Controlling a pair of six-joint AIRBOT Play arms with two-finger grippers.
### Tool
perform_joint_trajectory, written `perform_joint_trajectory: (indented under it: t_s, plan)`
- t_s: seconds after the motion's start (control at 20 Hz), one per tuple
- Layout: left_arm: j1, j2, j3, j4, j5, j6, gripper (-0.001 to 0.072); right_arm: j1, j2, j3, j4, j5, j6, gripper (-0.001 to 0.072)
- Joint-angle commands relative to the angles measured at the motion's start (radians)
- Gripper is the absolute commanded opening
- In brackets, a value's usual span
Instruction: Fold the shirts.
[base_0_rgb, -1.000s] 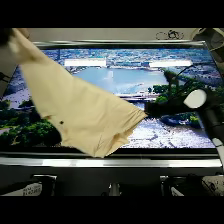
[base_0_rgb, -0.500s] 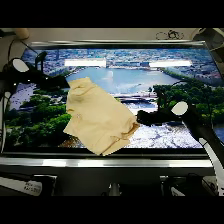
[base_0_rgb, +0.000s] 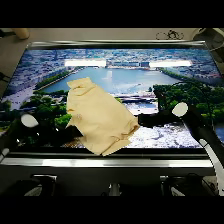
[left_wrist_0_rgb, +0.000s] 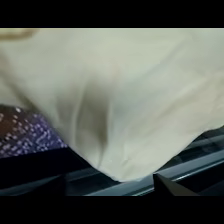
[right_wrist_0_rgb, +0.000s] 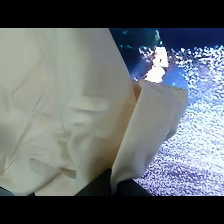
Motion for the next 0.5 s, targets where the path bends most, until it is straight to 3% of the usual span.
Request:
perform_joint_trajectory:
  t_s: [0.0,0.25,0.35,0.4,0.45]
  plan:
    - [-0.161,0.047,-0.191,-0.134,0.198,-0.036,0.0604,0.0,0.001,0.0,-0.008,0.013,-0.003,0.0022]
    - [-0.246,-0.043,-0.186,-0.207,0.34,-0.058,0.0576,0.0,0.002,0.0,-0.009,0.036,-0.003,0.0022]
    - [-0.245,-0.049,-0.162,-0.214,0.351,-0.018,0.0136,0.0,0.021,0.003,-0.009,0.013,-0.019,0.0022]
    - [-0.24,-0.038,-0.123,-0.213,0.337,0.067,0.0028,0.0,0.04,0.016,-0.011,-0.003,-0.039,0.0022]
    - [-0.233,-0.014,-0.069,-0.209,0.318,0.156,0.0026,0.0,0.065,0.042,-0.014,-0.011,-0.059,0.0022]
